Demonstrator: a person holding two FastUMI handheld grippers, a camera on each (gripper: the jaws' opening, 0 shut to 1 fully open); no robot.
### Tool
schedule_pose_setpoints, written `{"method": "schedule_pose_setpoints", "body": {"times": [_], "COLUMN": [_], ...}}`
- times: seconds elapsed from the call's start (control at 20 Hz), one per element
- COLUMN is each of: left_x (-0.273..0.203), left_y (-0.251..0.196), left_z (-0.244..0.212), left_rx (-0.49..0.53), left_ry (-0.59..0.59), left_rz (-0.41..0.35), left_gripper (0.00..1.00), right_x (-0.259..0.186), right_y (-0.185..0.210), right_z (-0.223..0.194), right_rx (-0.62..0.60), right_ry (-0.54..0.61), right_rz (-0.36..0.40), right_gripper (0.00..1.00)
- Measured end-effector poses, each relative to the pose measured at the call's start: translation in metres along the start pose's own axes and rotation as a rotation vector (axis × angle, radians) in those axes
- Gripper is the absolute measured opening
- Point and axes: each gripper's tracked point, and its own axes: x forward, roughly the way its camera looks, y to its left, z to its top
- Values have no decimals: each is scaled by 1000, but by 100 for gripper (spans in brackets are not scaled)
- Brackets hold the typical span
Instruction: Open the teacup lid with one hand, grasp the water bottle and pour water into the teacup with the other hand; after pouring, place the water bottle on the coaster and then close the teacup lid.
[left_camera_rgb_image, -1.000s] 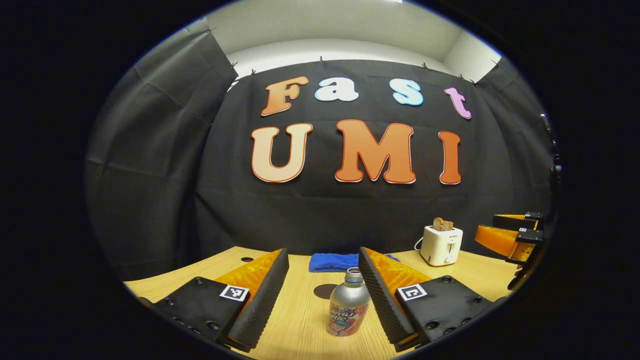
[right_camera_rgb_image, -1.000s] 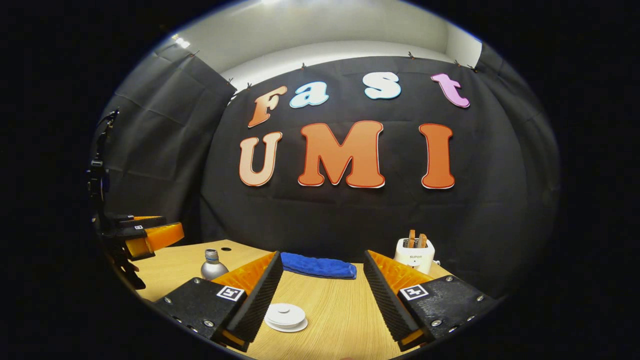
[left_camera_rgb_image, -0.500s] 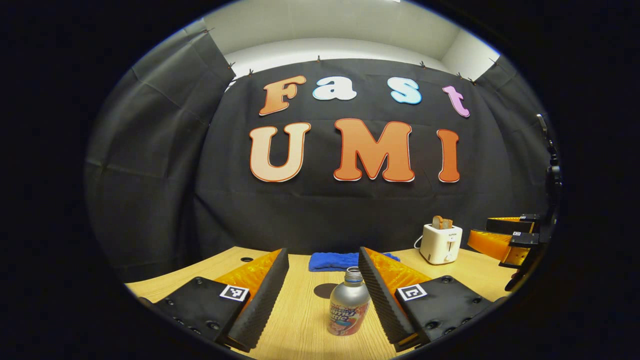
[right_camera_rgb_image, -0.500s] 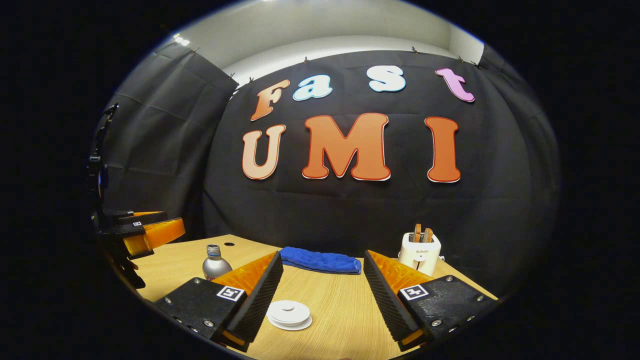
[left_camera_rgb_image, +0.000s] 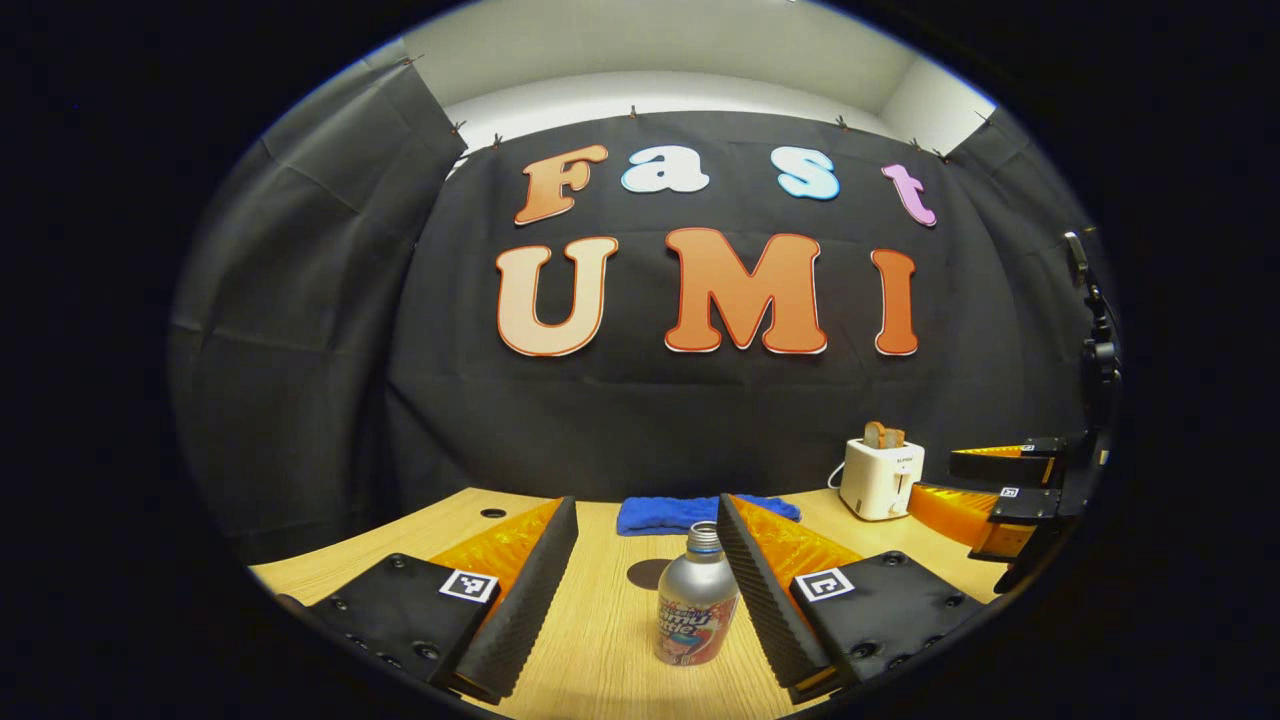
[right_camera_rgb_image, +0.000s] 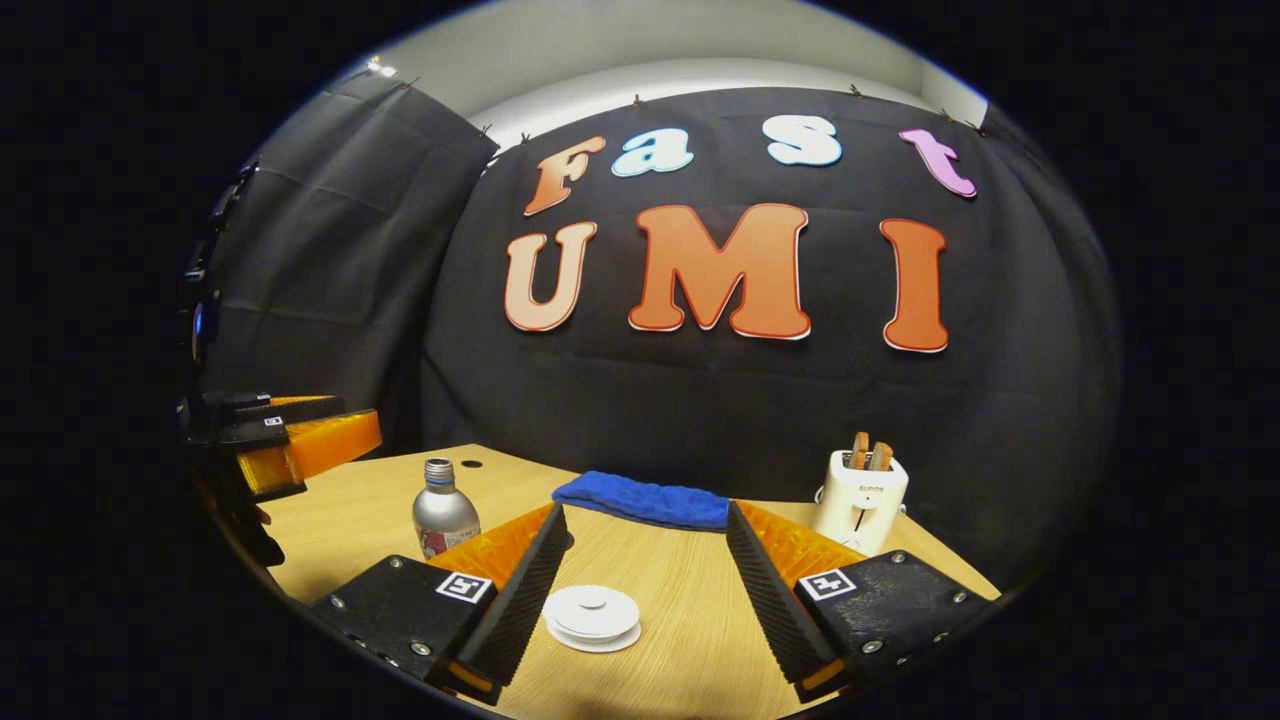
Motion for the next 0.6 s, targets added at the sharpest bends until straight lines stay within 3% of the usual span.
{"method": "schedule_pose_setpoints", "body": {"times": [0.05,0.25,0.6], "left_x": [-1,-6,-10], "left_y": [0,1,10], "left_z": [-1,-9,-22], "left_rx": [1,2,9], "left_ry": [2,19,50], "left_rz": [0,1,24], "left_gripper": [96,96,92], "right_x": [4,20,48], "right_y": [4,19,36], "right_z": [-6,-34,-79], "right_rx": [-4,-13,-36], "right_ry": [12,81,205], "right_rz": [7,53,92], "right_gripper": [96,94,74]}}
